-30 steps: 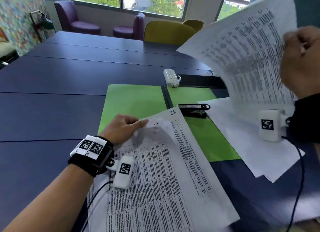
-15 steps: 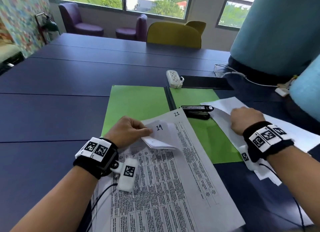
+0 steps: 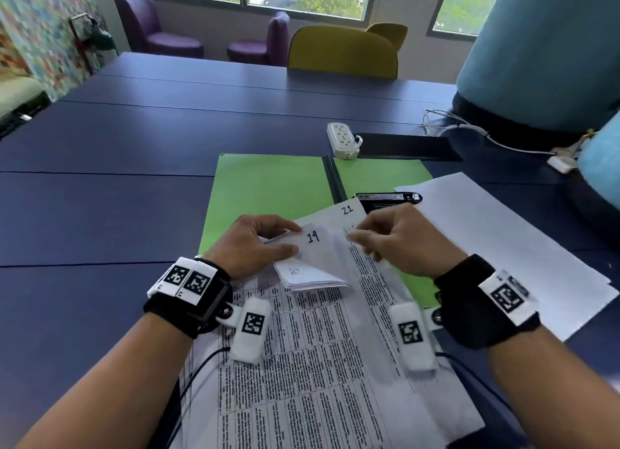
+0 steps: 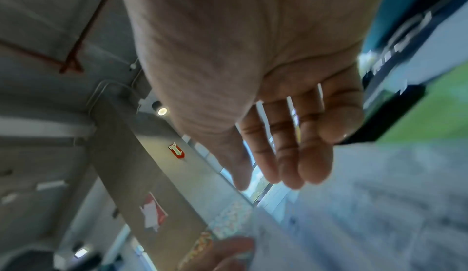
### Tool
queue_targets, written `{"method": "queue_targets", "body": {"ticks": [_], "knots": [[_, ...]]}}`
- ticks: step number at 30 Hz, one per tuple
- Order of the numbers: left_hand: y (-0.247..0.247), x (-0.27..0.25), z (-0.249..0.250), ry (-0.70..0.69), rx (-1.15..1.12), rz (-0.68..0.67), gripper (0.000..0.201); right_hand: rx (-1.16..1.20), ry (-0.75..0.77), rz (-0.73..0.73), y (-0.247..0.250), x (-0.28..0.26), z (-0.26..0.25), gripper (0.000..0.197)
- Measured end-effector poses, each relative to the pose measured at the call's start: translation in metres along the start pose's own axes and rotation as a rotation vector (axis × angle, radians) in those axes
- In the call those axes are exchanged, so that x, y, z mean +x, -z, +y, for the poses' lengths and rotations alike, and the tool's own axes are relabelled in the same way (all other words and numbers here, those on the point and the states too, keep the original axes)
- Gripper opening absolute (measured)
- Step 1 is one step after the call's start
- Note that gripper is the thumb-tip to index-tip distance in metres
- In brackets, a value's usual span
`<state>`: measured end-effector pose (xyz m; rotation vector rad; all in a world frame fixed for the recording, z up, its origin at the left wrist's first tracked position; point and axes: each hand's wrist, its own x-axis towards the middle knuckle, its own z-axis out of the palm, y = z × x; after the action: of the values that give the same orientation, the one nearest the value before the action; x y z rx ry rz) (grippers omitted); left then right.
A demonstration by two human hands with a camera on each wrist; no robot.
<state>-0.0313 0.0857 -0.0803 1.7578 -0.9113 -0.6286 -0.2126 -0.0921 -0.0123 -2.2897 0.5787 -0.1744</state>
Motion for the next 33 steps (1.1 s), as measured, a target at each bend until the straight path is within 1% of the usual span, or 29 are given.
{"method": "queue_targets", "body": {"ticks": [1,3,5,8,11,13,19,23,27,30,32,33], "knots": [[0.0,0.0,0.0,0.001,-0.006,-0.006,0.027,0.081,0.004,-0.047,-0.011,0.0,-0.005,0.015],[0.0,0.0,0.0,0.001,-0.02,-0.009,0.028,0.216,-0.018,-0.079,-0.028,0.006,-0.004,0.014],[-0.001,-0.001,0.0,-0.005,-0.006,0.002,0.026,0.301,-0.061,-0.072,-0.038,0.013,0.005,0.014],[-0.002,-0.002,0.001,0.001,0.0,0.017,0.024,0.431,-0.08,-0.07,-0.045,0.017,0.018,0.012],[-0.002,-0.002,0.002,0.012,-0.007,0.019,0.024,0.603,-0.078,-0.012,-0.047,0.016,0.027,0.018],[-0.002,-0.003,0.003,0.023,-0.03,0.023,0.024,0.674,-0.067,0.006,-0.047,0.015,0.032,0.022],[-0.006,-0.005,0.007,0.048,-0.08,0.034,0.024,0.628,-0.072,-0.022,-0.048,0.015,0.037,0.022],[-0.007,-0.005,0.008,0.055,-0.101,0.035,0.024,0.507,-0.008,-0.041,-0.045,0.015,0.038,0.013],[-0.006,-0.005,0.006,0.028,-0.093,0.041,0.021,0.437,0.073,-0.111,-0.044,0.012,0.034,0.007],[-0.007,-0.005,0.005,0.021,-0.074,0.048,0.013,0.353,0.107,-0.143,-0.044,0.011,0.031,0.012],[-0.007,-0.005,0.005,0.016,-0.058,0.054,0.012,0.318,0.104,-0.156,-0.044,0.012,0.031,0.017],[-0.007,-0.005,0.005,0.013,-0.053,0.056,0.013,0.311,0.103,-0.154,-0.044,0.012,0.031,0.016]]}}
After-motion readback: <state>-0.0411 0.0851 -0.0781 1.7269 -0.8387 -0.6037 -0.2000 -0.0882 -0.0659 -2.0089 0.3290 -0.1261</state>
